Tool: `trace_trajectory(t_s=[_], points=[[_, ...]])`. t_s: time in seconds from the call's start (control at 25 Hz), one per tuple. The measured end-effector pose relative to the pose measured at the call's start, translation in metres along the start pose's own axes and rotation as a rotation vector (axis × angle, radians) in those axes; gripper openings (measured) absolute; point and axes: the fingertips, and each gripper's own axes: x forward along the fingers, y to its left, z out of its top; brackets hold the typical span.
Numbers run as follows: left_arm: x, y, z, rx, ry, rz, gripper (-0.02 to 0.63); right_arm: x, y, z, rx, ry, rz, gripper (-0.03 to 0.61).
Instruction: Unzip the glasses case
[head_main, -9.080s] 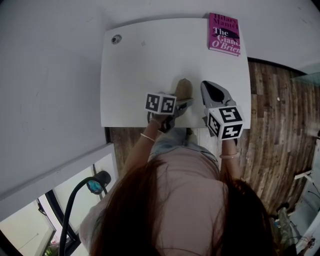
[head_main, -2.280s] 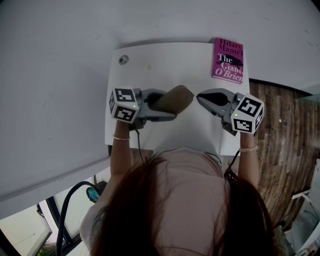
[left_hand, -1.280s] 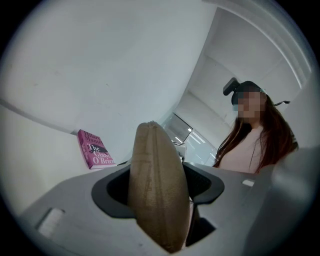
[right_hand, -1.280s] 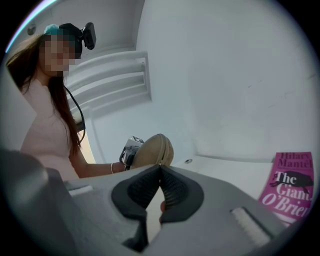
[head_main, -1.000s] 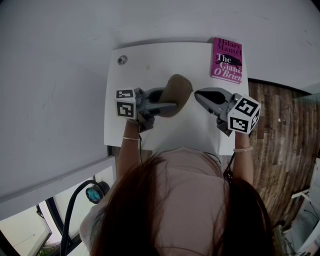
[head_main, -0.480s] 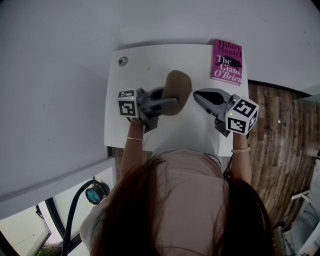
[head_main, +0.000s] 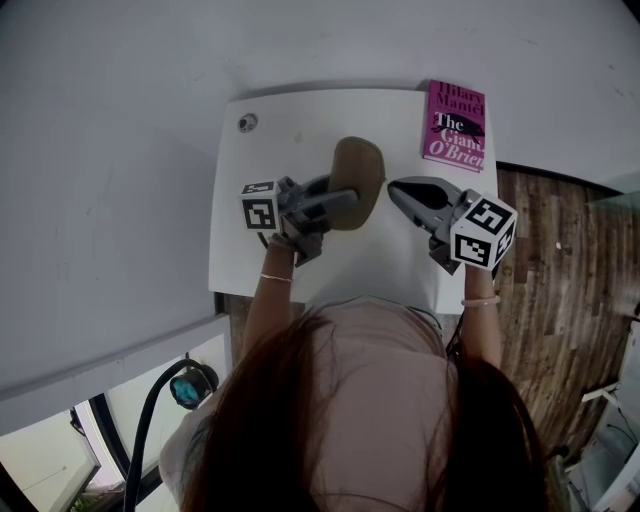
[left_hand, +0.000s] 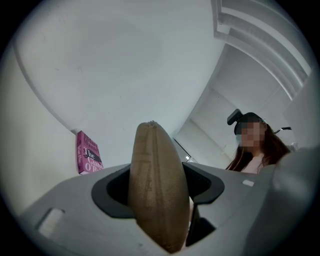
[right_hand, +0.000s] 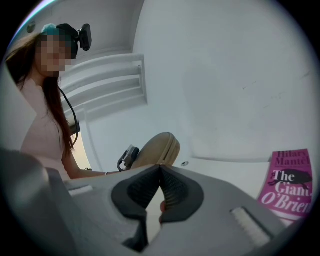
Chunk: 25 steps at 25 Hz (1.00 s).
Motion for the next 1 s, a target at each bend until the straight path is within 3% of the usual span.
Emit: trace_trajectory(t_s=[0.84, 1.0], points=[[-0.008, 0.013, 0.009, -0.110, -0.173, 0.001, 0.295, 0.007, -0.002, -0.004, -0.008, 0.027, -0.015, 0.003], [-0.005, 0.007, 0.012, -0.176, -0.214, -0.038, 0.295, 0.008, -0.001, -0.002, -0.010, 0.032, -0.017, 0.003]])
